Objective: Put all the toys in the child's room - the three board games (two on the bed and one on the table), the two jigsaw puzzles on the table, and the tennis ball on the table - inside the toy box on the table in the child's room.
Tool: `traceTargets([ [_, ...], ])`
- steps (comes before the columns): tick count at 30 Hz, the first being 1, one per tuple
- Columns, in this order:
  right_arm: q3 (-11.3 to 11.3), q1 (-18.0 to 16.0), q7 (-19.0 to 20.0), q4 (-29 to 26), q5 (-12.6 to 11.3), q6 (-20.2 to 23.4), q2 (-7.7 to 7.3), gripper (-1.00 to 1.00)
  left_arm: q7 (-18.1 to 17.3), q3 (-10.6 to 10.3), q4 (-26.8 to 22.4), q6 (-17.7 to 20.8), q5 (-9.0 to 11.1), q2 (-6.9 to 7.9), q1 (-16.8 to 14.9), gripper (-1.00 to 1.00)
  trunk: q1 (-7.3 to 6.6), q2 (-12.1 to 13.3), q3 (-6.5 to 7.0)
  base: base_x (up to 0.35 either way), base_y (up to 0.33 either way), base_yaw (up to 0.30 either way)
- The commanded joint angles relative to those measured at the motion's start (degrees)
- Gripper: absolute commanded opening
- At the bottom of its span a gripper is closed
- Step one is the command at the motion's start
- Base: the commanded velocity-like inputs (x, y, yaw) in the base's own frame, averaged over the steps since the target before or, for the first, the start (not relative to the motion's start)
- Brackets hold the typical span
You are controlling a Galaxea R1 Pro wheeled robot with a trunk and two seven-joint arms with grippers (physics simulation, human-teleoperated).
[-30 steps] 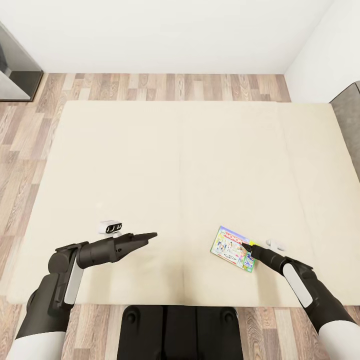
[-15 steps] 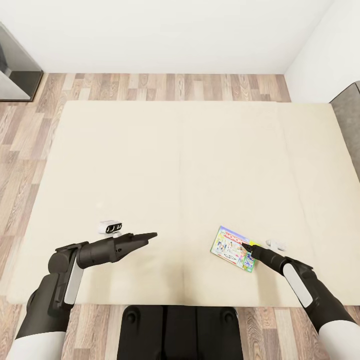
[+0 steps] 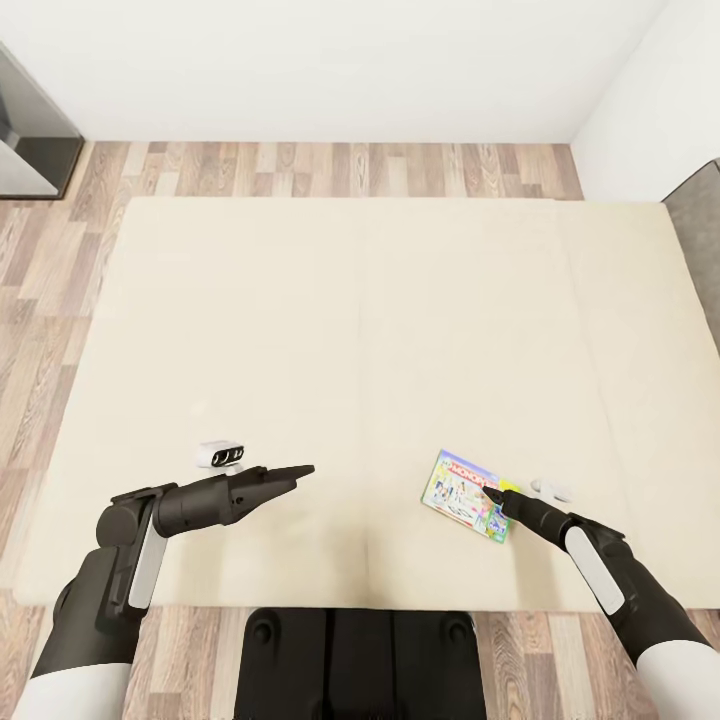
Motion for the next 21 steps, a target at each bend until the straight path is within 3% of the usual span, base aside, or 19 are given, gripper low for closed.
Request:
traceTargets([
  [1,0.1,0.0,0.0,0.0,-0.3,0.2,-0.05,1.0,-0.2,0.0,0.0,0.6,0.0,0.01,0.0,1.0,0.03,-0.1,-0.15,0.0,0.0,0.0],
  [21,0.2,0.0,0.0,0.0,-0.1,0.1,0.36,1.0,-0.2,0.0,0.0,0.6,-0.1,0.01,0.0,1.0,0.03,-0.1,-1.19,0.0,0.0,0.0],
])
